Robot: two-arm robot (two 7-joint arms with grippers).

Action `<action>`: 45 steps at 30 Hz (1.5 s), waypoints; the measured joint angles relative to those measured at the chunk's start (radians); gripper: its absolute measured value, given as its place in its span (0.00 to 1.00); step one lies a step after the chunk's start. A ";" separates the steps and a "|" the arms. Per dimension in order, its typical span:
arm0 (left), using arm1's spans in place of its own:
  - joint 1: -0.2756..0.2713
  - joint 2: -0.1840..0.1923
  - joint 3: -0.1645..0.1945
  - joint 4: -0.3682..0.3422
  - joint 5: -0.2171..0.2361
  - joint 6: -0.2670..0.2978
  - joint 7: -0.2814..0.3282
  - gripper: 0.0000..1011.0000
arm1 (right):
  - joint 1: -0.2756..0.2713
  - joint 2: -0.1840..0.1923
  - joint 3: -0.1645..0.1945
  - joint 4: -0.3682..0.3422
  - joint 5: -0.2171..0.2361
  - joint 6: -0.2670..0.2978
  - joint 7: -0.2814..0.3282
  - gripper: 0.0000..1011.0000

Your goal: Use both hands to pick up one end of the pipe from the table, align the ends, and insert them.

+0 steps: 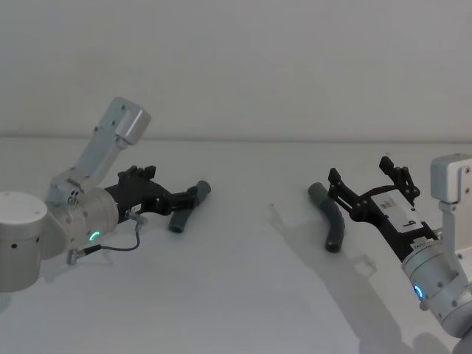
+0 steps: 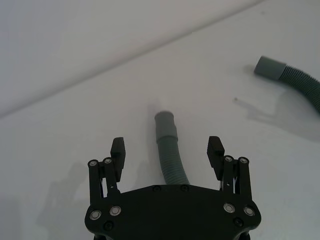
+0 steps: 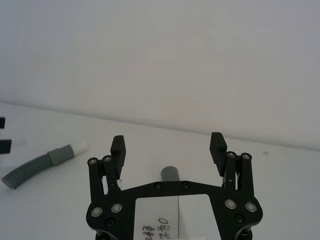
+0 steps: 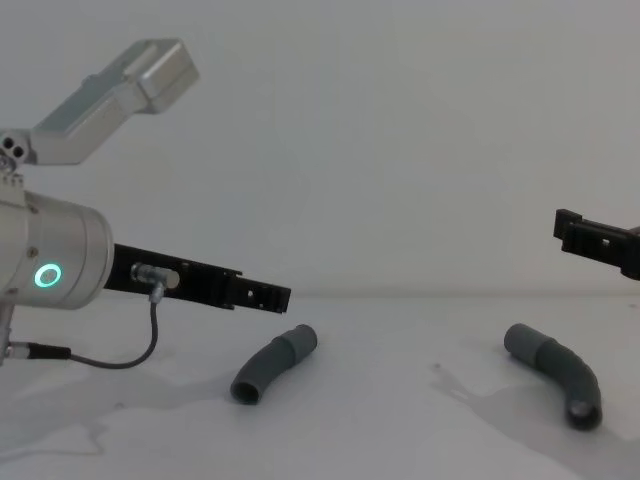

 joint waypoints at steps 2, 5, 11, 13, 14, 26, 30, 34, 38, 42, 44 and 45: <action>-0.011 -0.008 0.000 0.009 -0.007 0.043 0.000 0.99 | 0.000 0.000 0.000 0.000 0.000 0.000 0.000 0.99; -0.029 -0.023 0.004 0.031 -0.013 0.087 0.000 0.99 | 0.000 0.000 0.000 0.000 0.000 0.000 0.000 0.99; -0.063 -0.052 0.014 0.078 -0.019 0.151 0.002 0.99 | 0.000 0.000 0.000 0.000 0.000 0.000 0.000 0.99; -0.073 -0.061 0.017 0.094 -0.019 0.166 0.003 0.99 | 0.000 0.000 0.000 0.000 0.000 0.000 0.000 0.99; -0.073 -0.061 0.017 0.094 -0.019 0.166 0.003 0.99 | 0.000 0.000 0.000 0.000 0.000 0.000 0.000 0.99; -0.117 -0.099 0.033 0.167 -0.013 0.192 -0.003 0.99 | 0.000 0.000 0.000 0.000 0.000 0.000 0.000 0.99; -0.130 -0.106 0.041 0.188 -0.005 0.189 -0.009 0.99 | 0.000 0.000 0.000 0.000 0.000 0.000 0.000 0.99; -0.145 -0.114 0.049 0.209 0.004 0.182 -0.016 0.99 | 0.000 0.000 0.000 0.000 0.000 0.000 0.000 0.99; -0.155 -0.118 0.054 0.224 0.010 0.180 -0.022 0.99 | 0.000 0.000 0.000 0.000 0.000 0.000 0.000 0.99; -0.164 -0.122 0.059 0.240 0.015 0.179 -0.029 0.99 | 0.000 0.000 0.000 0.000 0.000 0.000 0.000 0.99; -0.167 -0.124 0.061 0.246 0.018 0.179 -0.031 0.99 | 0.000 0.000 0.000 0.000 0.000 0.000 0.000 0.99; -0.172 -0.126 0.064 0.256 0.021 0.179 -0.036 0.99 | 0.000 0.000 0.000 0.000 0.000 0.000 0.000 0.99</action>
